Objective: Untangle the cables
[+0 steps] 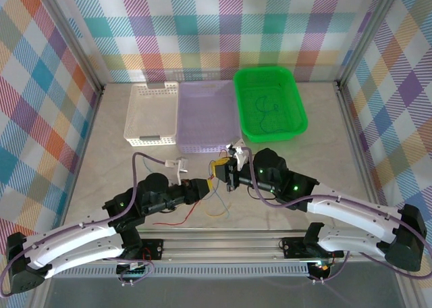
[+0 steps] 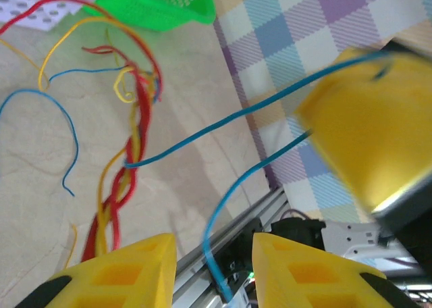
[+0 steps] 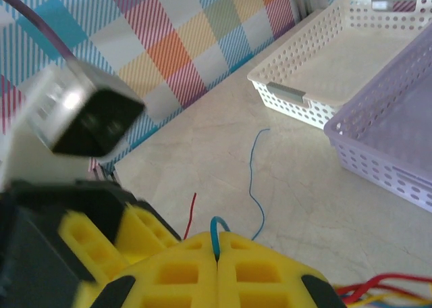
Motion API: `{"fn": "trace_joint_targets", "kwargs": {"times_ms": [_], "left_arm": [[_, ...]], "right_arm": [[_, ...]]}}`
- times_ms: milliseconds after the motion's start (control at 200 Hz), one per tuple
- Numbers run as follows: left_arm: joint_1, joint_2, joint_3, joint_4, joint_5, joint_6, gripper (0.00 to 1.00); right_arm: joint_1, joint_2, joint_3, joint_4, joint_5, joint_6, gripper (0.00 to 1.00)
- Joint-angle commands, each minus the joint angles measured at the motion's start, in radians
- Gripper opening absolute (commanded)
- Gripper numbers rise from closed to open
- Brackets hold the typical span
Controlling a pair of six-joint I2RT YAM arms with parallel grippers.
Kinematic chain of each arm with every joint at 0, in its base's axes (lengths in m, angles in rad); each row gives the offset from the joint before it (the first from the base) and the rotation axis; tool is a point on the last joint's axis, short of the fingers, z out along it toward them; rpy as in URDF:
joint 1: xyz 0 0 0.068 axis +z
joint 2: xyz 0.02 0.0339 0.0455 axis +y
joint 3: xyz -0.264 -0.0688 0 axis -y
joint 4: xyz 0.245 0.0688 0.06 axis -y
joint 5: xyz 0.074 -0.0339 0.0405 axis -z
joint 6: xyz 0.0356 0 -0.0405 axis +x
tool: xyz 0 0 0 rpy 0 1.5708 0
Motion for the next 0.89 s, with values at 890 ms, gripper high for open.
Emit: {"fn": "trace_joint_targets", "kwargs": {"times_ms": [890], "left_arm": [[-0.076, 0.152, 0.146, -0.443, -0.198, 0.298, 0.71]], "right_arm": [[-0.012, -0.078, 0.109, -0.108, -0.039, -0.007, 0.0]]}}
